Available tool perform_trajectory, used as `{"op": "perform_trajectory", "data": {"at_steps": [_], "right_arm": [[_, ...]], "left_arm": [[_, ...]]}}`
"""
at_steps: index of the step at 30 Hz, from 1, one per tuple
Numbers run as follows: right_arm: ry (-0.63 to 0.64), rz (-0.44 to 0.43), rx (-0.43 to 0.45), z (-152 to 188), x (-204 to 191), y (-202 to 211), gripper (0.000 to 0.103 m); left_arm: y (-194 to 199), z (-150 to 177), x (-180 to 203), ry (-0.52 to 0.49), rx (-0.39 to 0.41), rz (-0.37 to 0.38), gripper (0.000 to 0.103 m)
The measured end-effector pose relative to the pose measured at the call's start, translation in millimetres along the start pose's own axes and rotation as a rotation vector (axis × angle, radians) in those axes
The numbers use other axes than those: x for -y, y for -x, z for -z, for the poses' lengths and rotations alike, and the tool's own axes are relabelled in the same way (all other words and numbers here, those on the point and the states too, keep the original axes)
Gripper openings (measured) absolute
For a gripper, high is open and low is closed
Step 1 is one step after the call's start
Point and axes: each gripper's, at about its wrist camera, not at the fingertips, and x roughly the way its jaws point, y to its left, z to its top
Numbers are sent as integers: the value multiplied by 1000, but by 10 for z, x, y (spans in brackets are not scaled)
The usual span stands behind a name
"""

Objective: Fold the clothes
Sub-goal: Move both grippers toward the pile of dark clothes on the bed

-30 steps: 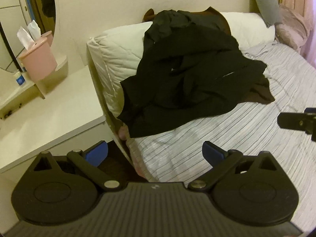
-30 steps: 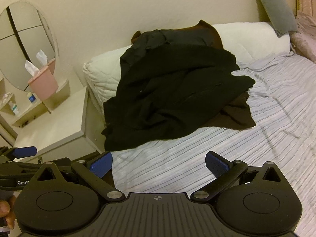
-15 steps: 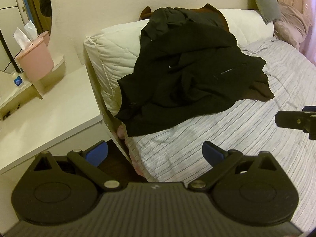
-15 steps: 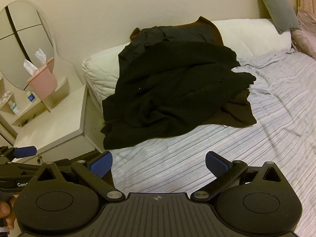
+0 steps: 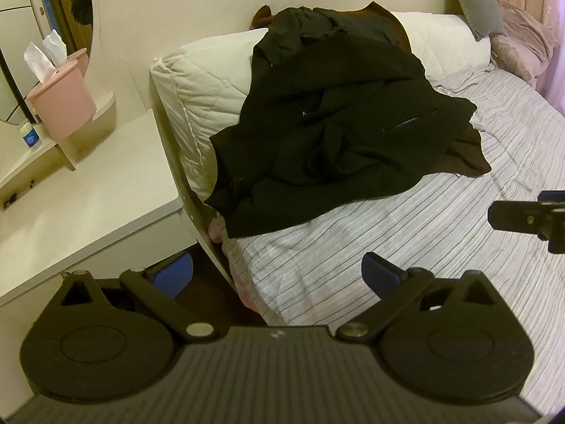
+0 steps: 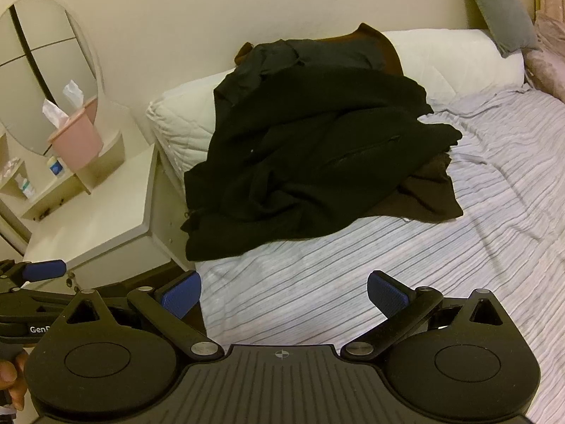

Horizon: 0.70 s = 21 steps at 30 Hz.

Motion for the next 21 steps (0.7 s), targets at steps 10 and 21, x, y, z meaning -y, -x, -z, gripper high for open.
{"op": "perform_trajectory", "data": {"at_steps": [10,21], "right_arm": [[12,4,-4,-29,-16,9,103],[12,-1,-12,-37,47,26,103]], "left_arm": [[2,-11,-1,-1,-4,19,100],[10,-11,63,-15,-3,37,100]]}}
